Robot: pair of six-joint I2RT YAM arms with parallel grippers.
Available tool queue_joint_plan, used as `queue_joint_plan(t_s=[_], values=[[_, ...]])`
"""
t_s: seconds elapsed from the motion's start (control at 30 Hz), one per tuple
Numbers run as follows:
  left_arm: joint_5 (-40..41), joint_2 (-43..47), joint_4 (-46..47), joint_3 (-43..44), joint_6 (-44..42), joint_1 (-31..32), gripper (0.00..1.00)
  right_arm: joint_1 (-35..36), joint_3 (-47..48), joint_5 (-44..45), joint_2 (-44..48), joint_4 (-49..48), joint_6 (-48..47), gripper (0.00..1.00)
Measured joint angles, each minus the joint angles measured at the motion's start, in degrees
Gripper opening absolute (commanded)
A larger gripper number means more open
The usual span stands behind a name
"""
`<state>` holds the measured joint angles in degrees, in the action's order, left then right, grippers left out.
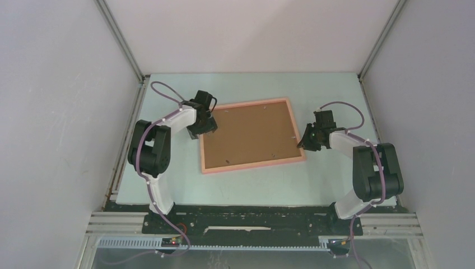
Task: Put the photo into the frame
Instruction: Install the photo frame at the center of the board.
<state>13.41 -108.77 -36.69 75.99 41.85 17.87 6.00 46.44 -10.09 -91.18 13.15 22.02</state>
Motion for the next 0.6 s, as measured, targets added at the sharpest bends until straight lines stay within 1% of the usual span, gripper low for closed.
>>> queue_joint_plan(t_s=[0.17, 0.23, 0.3, 0.33, 0.4, 0.5, 0.53, 0.6], values=[[0.17, -1.55, -0.17, 0.02, 0.28, -0.55, 0.69, -0.07, -0.20, -0.42, 0.00, -0.44, 0.00, 0.00], [0.15, -1.99, -0.42, 0.92, 0.20, -0.66, 0.62, -0.28, -0.28, -0.85, 0.00, -0.61, 0.00, 0.00], [-0.09, -2.58, -0.31, 1.55, 0.17, -0.66, 0.58, -0.37, -0.33, -1.05, 0.00, -0.66, 0.00, 0.00], [0.07, -2.60, -0.26, 1.57, 0.09, -0.63, 0.53, -0.39, -0.33, -1.05, 0.00, -0.70, 0.00, 0.00], [0.13, -2.60, -0.28, 1.57, 0.17, -0.68, 0.47, -0.48, -0.35, -1.25, 0.00, -0.76, 0.00, 0.00], [0.42, -2.56, -0.28, 1.53, 0.04, -1.03, 0.40, -0.74, -0.59, -1.73, -0.02, -1.20, 0.04, 0.00], [0.50, -2.43, -0.26, 1.40, -0.17, -1.07, 0.35, -0.81, -0.63, -1.90, -0.02, -1.29, 0.09, 0.00], [0.87, -2.03, 0.04, 0.85, -0.72, -1.07, 0.31, -1.01, -0.74, -2.19, -0.02, -1.44, 0.20, 0.00]])
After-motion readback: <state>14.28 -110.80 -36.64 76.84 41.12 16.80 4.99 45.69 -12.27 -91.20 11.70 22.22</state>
